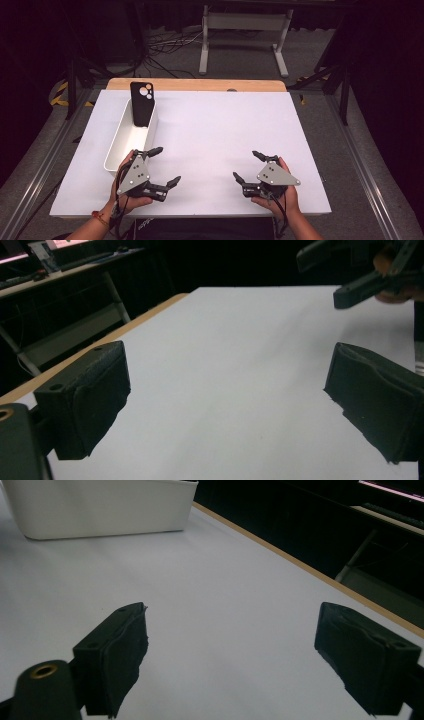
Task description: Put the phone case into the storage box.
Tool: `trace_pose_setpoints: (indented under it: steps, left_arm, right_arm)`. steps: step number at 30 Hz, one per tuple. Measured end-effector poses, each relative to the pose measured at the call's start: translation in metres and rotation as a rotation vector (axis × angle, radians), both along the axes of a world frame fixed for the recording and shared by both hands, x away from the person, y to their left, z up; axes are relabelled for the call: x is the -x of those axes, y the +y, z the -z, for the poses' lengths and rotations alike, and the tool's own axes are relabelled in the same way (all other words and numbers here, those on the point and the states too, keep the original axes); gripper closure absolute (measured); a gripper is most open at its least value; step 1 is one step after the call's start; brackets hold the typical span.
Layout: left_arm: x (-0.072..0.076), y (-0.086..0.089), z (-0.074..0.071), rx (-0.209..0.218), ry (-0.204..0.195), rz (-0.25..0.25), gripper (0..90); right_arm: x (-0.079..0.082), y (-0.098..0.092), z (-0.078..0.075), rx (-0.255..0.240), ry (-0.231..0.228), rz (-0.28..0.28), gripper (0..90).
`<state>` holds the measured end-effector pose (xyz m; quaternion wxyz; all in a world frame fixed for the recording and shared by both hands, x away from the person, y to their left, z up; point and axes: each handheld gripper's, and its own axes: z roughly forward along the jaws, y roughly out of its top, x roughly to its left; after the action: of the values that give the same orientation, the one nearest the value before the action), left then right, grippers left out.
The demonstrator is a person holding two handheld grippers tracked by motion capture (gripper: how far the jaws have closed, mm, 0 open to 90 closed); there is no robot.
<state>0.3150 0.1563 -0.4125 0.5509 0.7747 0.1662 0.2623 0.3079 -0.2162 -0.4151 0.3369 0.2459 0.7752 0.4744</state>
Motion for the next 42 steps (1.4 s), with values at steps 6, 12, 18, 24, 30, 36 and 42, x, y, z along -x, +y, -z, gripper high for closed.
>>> trace_pose_setpoints:
  steps: [6,12,18,24,30,36,42]
  left_arm:
    - [0.002,0.002,0.009,0.011,0.018,-0.016,5.2]
    - [-0.002,-0.002,0.013,-0.01,0.029,-0.014,4.7]
    - [-0.003,-0.002,0.014,-0.006,0.037,-0.008,4.6]
    - [-0.004,0.0,0.013,-0.005,0.034,-0.018,4.8]
    - [-0.004,0.001,0.013,-0.004,0.043,-0.009,4.7]
    - [-0.003,0.005,0.012,-0.001,0.04,-0.01,4.6]
    - [-0.004,0.007,0.01,-0.006,0.03,-0.012,4.6]
  right_arm:
    - [0.0,-0.001,0.0,-0.008,0.003,-0.017,12.2]
    - [0.001,-0.005,0.0,-0.022,-0.006,-0.011,11.8]
    - [0.001,-0.005,0.001,-0.014,-0.009,-0.013,11.9]
    - [0.003,-0.004,0.0,-0.011,-0.021,-0.019,11.9]
    - [0.003,-0.005,0.001,-0.004,-0.019,-0.011,11.9]
    - [0.003,-0.004,0.0,-0.004,-0.022,0.015,12.1]
    - [0.002,-0.001,0.003,0.003,-0.003,0.009,12.5]
